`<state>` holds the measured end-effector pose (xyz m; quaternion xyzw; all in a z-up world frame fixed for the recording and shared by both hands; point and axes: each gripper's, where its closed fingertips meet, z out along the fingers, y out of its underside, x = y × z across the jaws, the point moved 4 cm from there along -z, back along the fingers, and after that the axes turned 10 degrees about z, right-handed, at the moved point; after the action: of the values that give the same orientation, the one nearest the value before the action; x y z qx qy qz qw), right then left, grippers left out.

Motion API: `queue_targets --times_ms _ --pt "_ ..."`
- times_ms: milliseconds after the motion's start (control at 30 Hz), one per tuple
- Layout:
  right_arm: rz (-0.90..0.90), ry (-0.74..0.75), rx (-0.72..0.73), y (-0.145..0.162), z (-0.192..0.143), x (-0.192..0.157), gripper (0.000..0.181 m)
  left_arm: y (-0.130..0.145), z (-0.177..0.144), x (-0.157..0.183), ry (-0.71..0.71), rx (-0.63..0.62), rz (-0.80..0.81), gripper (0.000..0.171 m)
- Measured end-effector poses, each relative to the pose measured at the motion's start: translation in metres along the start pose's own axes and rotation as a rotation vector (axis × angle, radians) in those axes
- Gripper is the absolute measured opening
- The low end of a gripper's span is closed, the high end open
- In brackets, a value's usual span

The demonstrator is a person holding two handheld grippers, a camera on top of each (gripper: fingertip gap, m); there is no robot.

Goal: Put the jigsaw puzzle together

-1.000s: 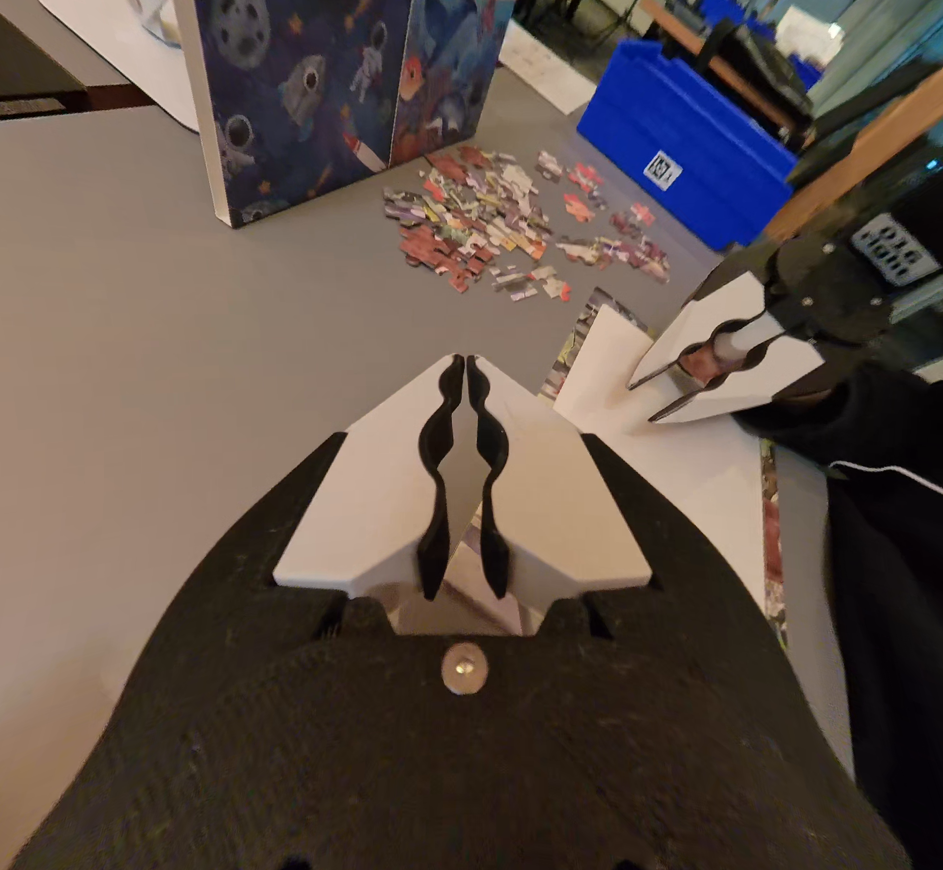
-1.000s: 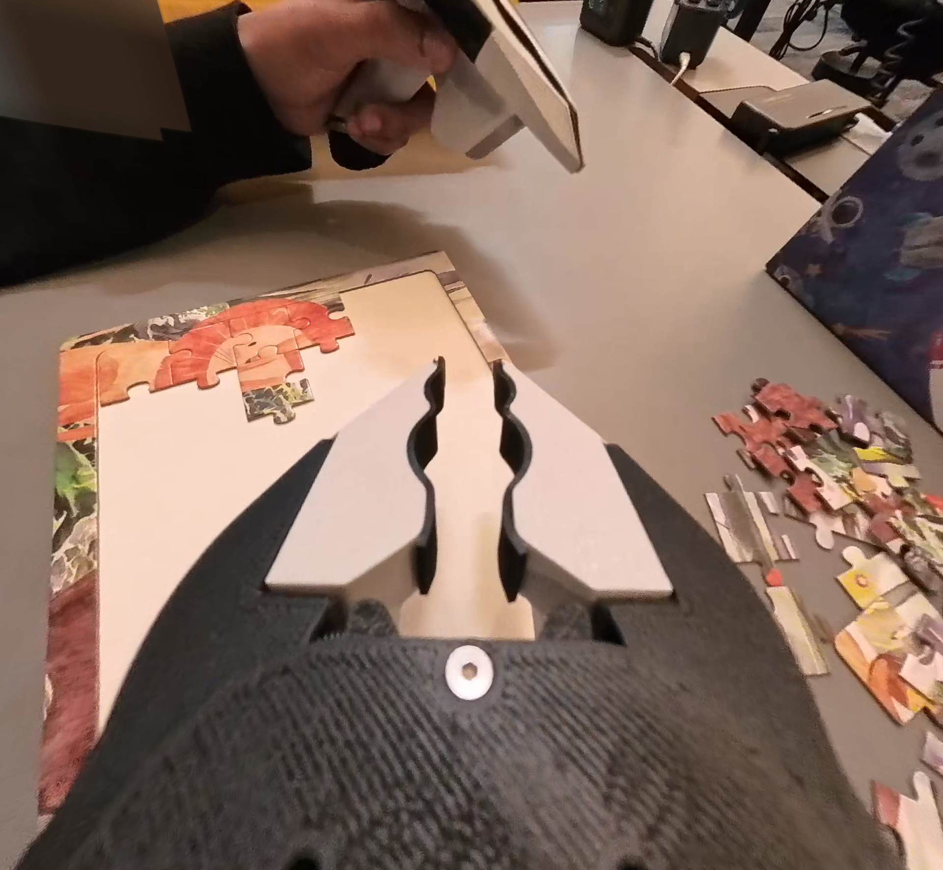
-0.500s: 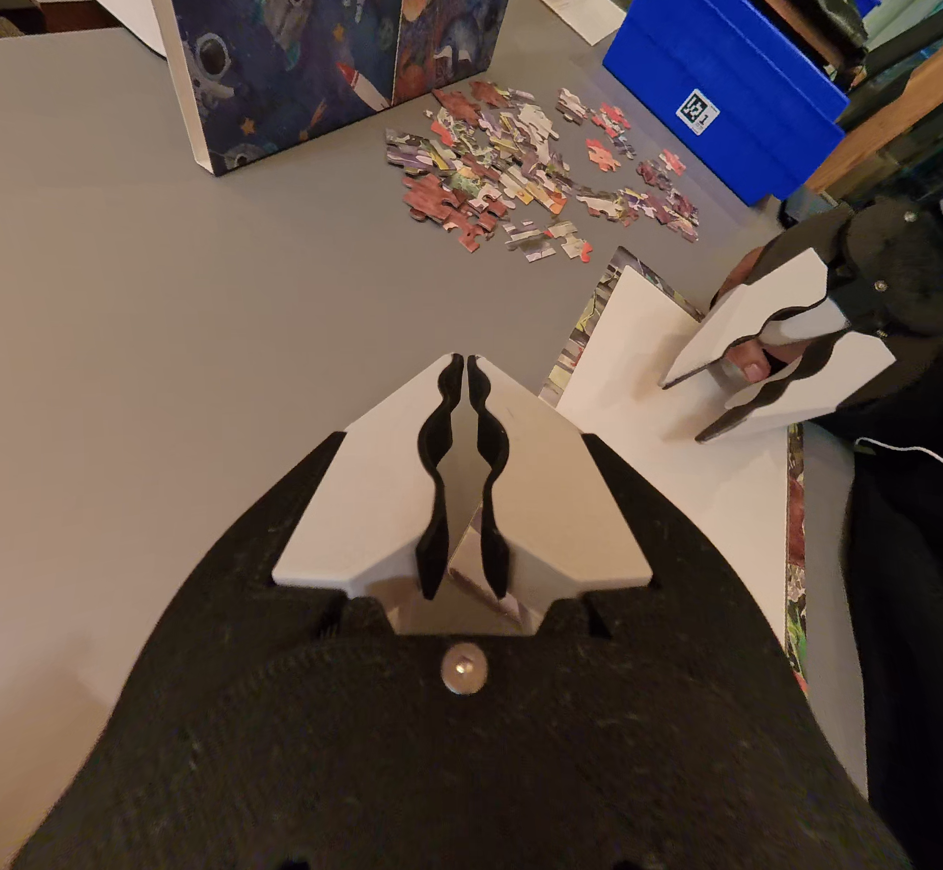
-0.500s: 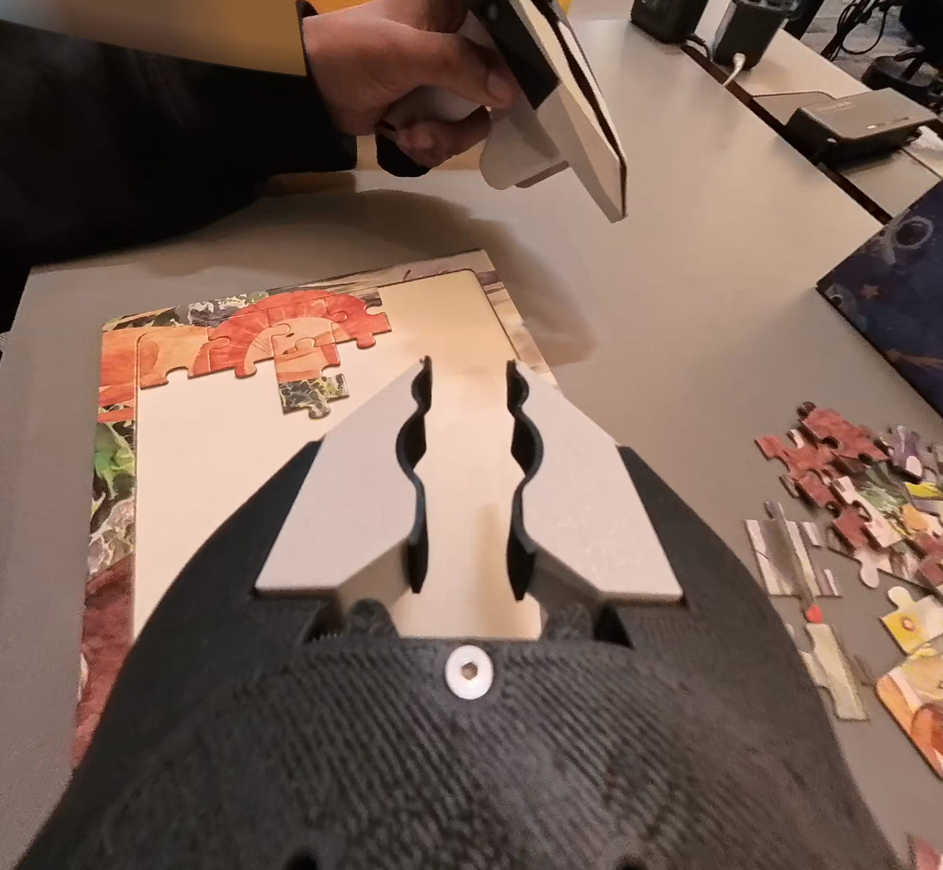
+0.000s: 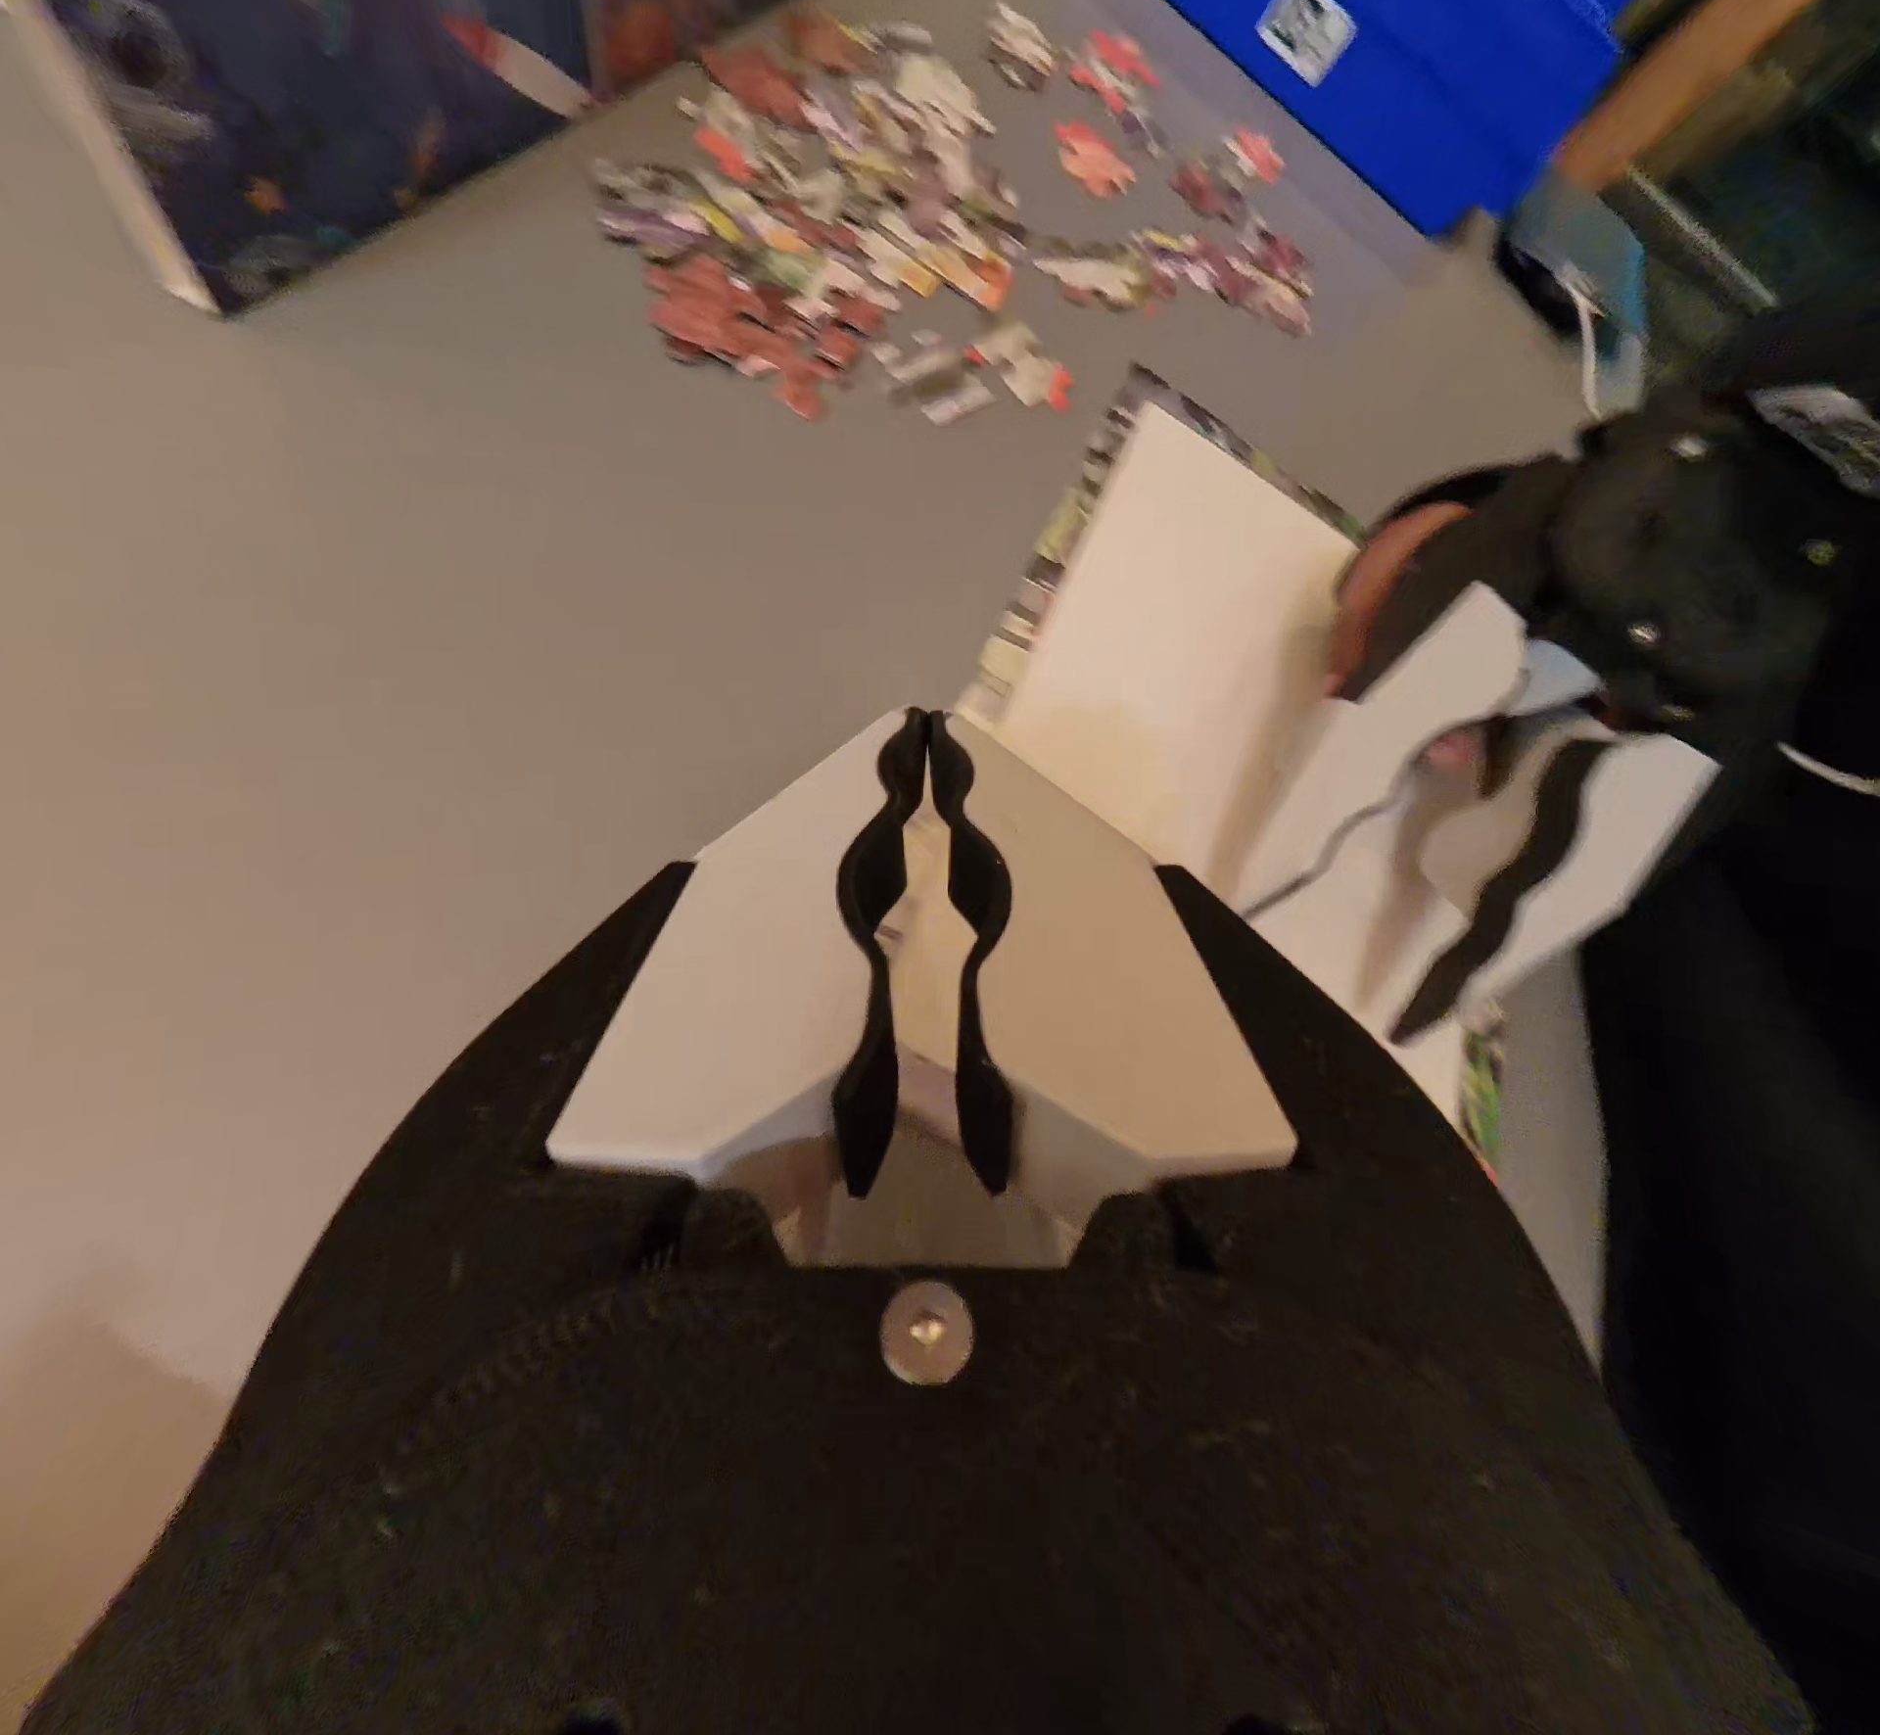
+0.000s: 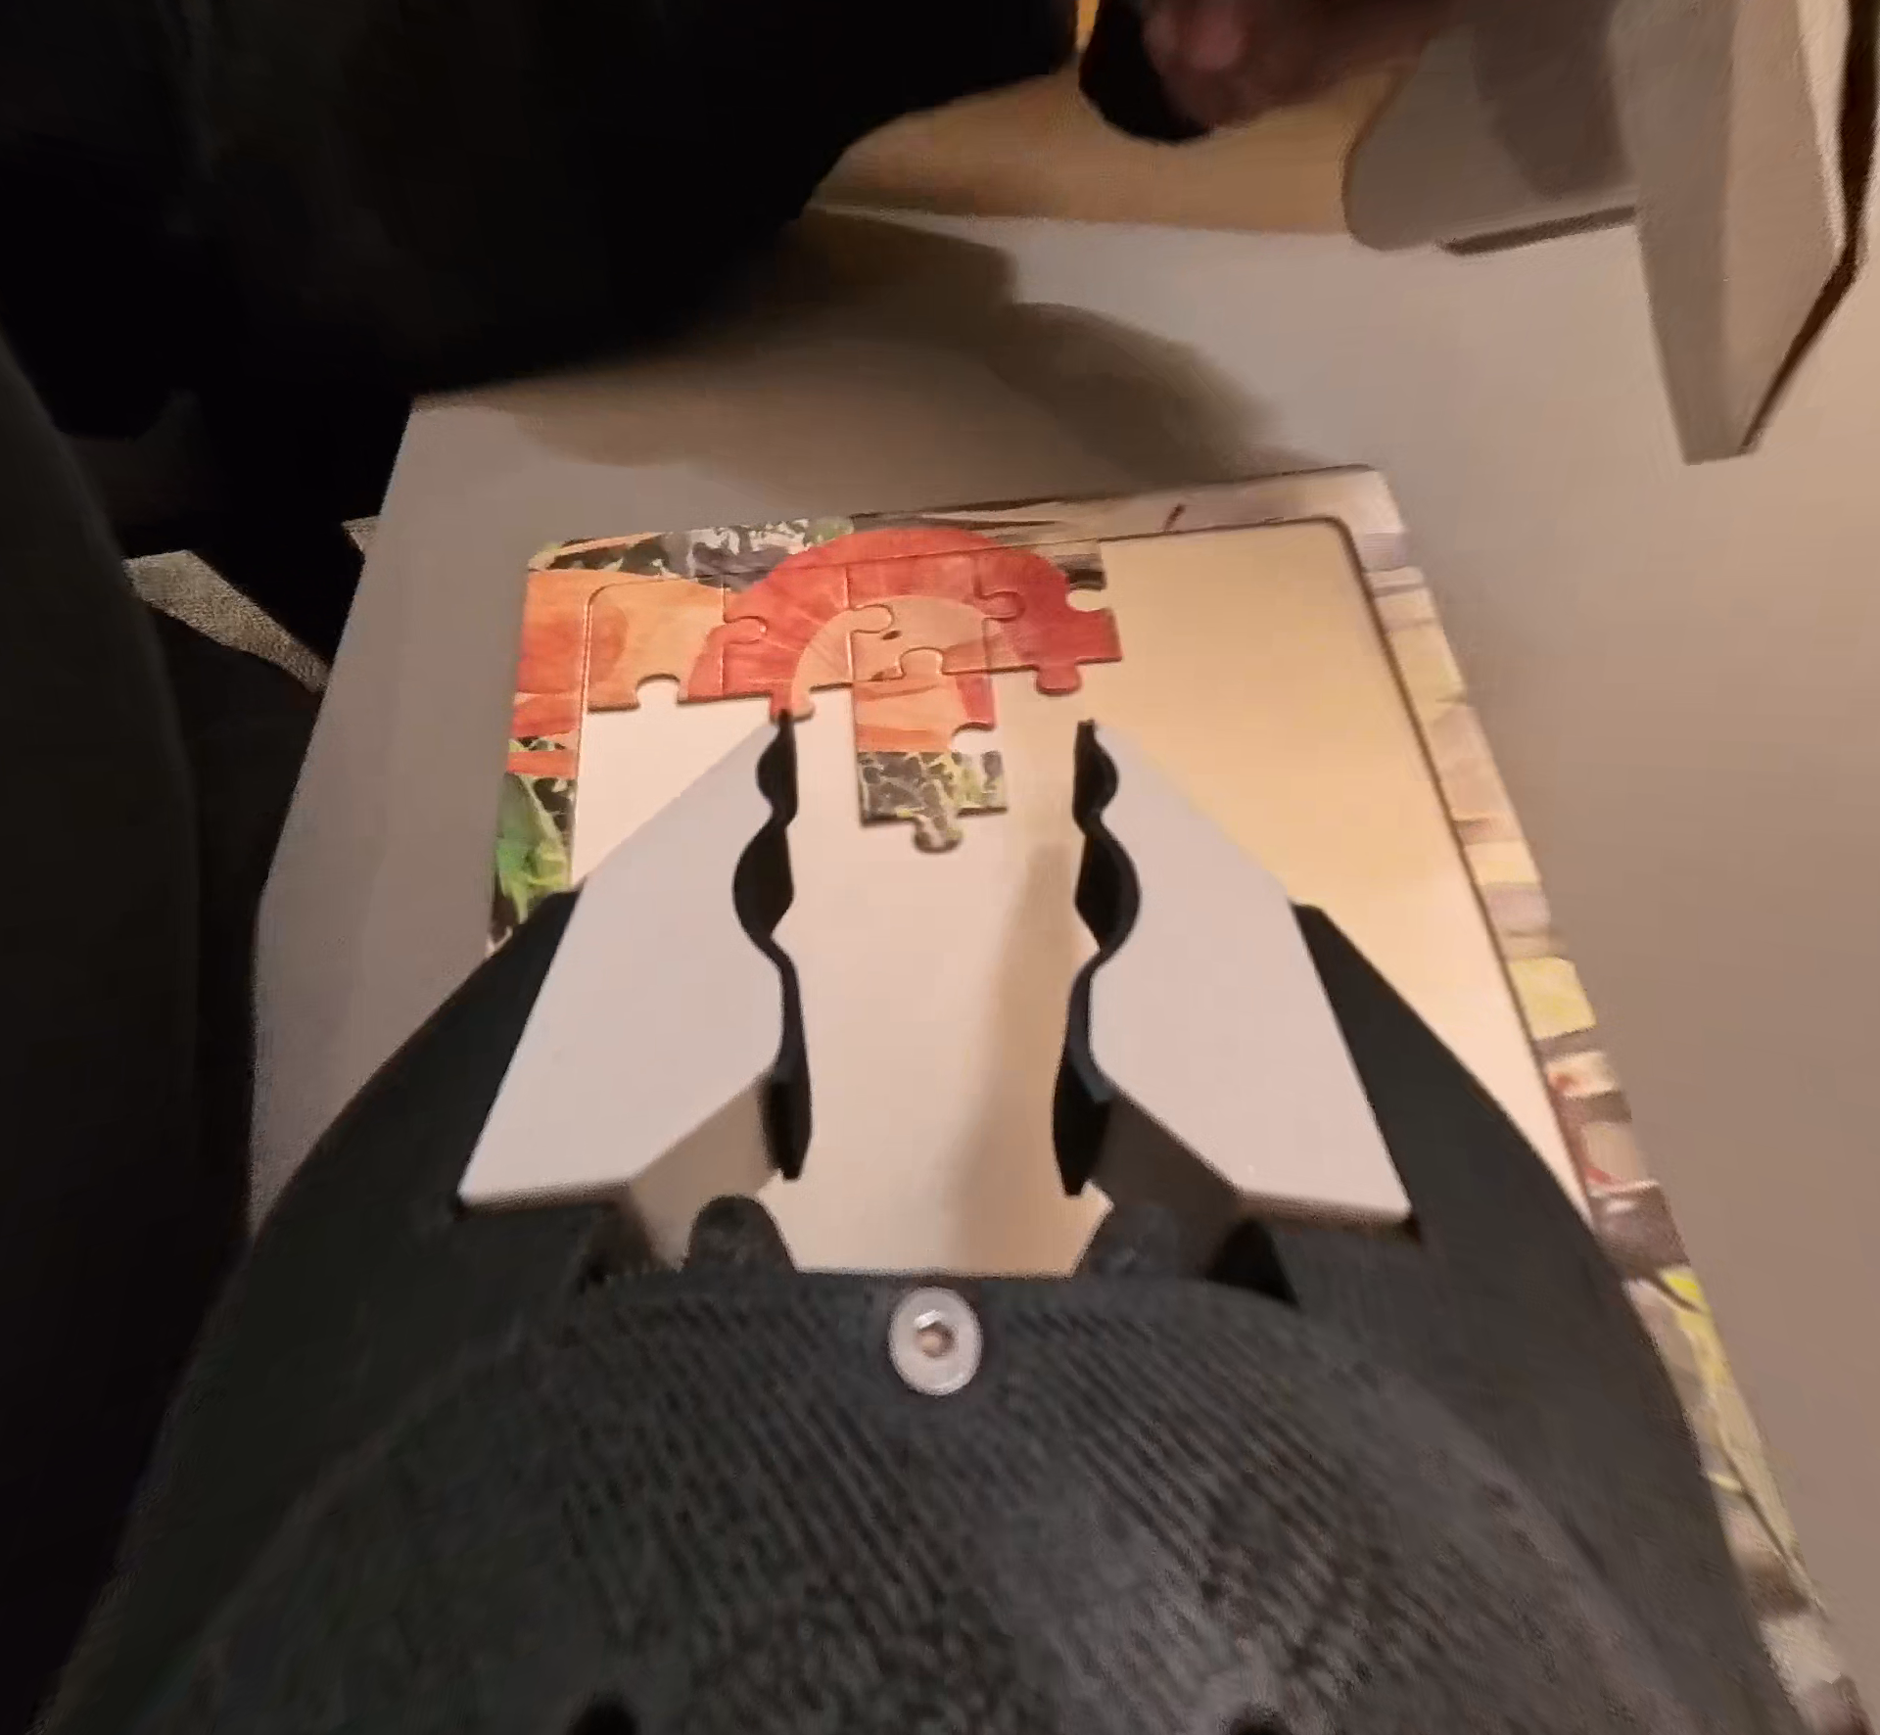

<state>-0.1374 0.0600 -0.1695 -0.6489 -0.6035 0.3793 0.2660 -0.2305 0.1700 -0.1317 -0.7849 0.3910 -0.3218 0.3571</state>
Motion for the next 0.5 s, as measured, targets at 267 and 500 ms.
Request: queue_targets --times_ms 267,500 --pt "-0.035 0.029 -0.115 0.013 0.013 -0.001 0.050 0.053 -0.010 0.082 0.190 -0.190 0.070 0.000" --pt "-0.026 0.033 -0.108 0.012 0.013 0.002 0.043 0.092 -0.003 0.105 0.125 -0.301 0.062 0.000"
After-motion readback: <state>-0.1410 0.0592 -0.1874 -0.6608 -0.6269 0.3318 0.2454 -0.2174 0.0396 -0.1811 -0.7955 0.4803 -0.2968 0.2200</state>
